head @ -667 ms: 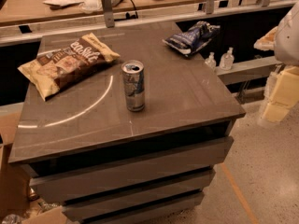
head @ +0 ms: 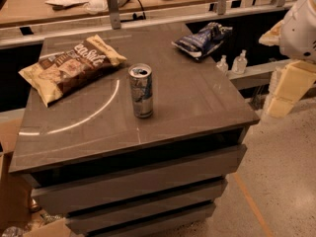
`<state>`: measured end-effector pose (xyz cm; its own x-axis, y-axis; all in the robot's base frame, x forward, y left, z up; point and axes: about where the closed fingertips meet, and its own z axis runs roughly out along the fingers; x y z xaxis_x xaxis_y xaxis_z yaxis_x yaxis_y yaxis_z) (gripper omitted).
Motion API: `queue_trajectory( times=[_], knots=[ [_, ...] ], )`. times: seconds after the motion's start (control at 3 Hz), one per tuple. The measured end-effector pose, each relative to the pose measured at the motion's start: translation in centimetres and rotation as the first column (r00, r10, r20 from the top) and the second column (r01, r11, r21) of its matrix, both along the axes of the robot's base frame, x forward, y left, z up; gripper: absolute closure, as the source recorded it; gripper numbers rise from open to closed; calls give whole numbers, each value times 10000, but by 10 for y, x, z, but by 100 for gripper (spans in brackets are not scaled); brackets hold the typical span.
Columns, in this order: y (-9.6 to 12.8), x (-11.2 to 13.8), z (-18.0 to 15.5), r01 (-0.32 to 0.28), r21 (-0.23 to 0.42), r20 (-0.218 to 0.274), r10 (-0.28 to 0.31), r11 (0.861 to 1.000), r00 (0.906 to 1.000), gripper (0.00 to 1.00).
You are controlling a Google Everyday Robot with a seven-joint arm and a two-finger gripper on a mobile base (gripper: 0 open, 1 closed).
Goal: Move brown chip bag near redbull can
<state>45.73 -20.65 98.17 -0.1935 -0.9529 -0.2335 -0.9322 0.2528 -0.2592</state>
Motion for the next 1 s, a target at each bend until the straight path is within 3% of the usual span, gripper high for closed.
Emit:
queue_trajectory(
  times=[0.33, 0.67, 1.0],
  knots=[
    [20, 40, 5, -156, 461, 178, 148, 9988, 9997, 0],
    [38, 83, 6, 123, 1870, 401, -201, 9823, 9990, 0],
    [64, 113, 9, 189, 3436, 634, -433, 9389, 9971, 0]
  ],
)
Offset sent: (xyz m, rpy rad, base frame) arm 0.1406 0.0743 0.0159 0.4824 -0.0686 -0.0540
